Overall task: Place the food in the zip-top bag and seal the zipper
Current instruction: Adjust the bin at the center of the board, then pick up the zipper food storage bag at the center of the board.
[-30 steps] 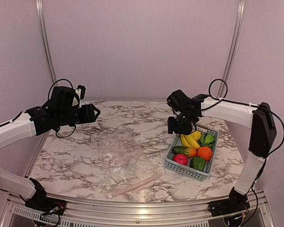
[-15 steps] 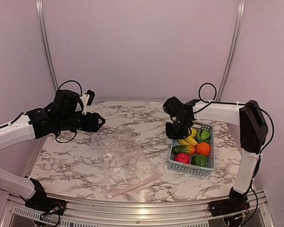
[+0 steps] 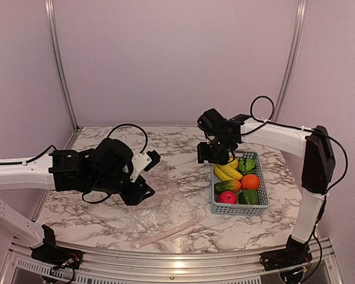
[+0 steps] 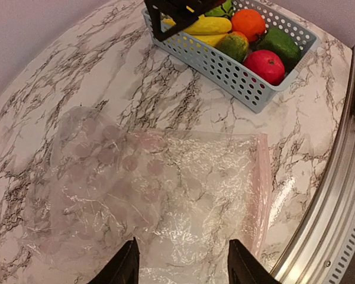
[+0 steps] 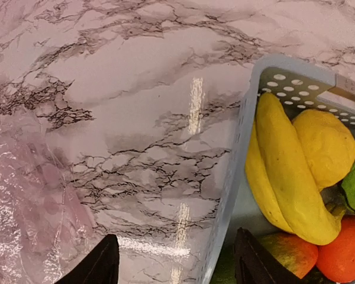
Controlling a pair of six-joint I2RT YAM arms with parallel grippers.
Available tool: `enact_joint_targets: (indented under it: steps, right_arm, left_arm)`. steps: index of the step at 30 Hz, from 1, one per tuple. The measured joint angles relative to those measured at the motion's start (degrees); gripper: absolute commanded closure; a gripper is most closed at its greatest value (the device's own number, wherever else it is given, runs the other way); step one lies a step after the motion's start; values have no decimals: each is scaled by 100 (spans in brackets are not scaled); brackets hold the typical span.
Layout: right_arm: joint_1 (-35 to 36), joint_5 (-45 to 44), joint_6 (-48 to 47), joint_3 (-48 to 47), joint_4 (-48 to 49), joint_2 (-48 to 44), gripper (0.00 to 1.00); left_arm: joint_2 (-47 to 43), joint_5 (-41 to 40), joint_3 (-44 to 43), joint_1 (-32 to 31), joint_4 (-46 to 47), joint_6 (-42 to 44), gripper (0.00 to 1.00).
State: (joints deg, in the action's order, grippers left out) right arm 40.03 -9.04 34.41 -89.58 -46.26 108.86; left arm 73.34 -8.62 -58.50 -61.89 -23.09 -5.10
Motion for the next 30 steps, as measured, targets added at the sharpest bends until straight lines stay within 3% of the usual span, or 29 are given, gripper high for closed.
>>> enact_joint_targets:
  steps: [3, 8, 13, 20, 30]
  right_arm:
    - [-17, -37, -46, -2, 42, -599, 33]
    - [-369, 168, -79, 671, 442, -2415, 33]
    - [-584, 98, -234, 1095, 686, -3062, 32]
    - [-584, -11, -269, 1609, 767, -3093, 33]
    - [-584, -83, -249, 1685, 791, -3287, 33]
  left_arm:
    - [625, -214, -238, -651, -70, 107, 47]
    - [2321, -920, -1255, -1633, -328, -11, 43]
    - [3456, -1615, -1878, -2210, -391, -291, 43]
    - [3495, -2203, -1714, -2181, -417, -476, 42]
    - [3512, -2015, -1513, -2216, -479, -442, 40]
